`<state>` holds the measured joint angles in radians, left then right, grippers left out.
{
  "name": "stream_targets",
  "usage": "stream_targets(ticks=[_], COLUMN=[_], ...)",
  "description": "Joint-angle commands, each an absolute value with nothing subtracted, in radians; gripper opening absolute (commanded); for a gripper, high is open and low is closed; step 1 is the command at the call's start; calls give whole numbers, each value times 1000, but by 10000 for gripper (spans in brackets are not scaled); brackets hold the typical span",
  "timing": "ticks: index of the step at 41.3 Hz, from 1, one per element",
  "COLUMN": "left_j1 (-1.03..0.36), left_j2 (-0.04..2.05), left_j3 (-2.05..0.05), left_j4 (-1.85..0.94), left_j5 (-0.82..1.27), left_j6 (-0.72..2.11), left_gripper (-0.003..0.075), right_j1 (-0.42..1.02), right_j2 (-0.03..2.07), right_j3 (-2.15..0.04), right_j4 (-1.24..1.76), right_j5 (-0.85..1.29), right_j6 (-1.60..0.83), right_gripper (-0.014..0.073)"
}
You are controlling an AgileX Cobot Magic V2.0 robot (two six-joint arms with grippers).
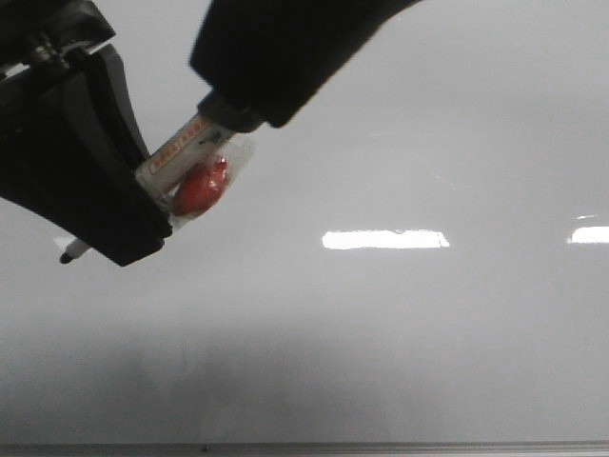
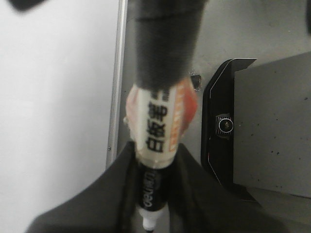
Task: Write number 9 on whiteboard
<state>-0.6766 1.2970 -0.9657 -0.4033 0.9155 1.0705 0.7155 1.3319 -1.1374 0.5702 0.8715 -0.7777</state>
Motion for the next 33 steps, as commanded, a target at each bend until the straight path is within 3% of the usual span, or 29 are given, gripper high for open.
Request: stream_targets(ticks=[1, 8, 15, 19, 22, 28, 31, 33], left_j1=[-685, -685, -685, -685, -683, -683, -679, -670], left_j2=[1268, 1268, 1268, 1268, 1268, 1268, 1268, 1266], left_j3=[-998, -998, -998, -998, -998, -998, -998, -998], left_j4=[-438, -438, -434, -434, -434, -431, -427, -427], left_j5=[876, 852, 829, 821, 816, 783, 772, 759], left_j6=[1071, 1071, 1071, 1069, 1061, 984, 977, 935], left_gripper=[-18, -18, -13, 41, 144, 536, 658, 689], right_j1=[726, 726, 726, 726, 726, 710, 683, 656], right_j2=[1358, 1415, 1427, 1427, 1427, 1427, 1422, 1412], right_j3=[-1210, -1249, -1250, -1250, -1250, -1250, -1248, -1239], right_j4=[605, 605, 600, 599, 594, 592, 592, 593], right_j5=[860, 903, 917, 919, 916, 899, 901, 903], right_j6=[-791, -791, -791, -791, -792, -792, -791, -791], right_gripper=[549, 324, 155, 43, -46, -68, -68, -68])
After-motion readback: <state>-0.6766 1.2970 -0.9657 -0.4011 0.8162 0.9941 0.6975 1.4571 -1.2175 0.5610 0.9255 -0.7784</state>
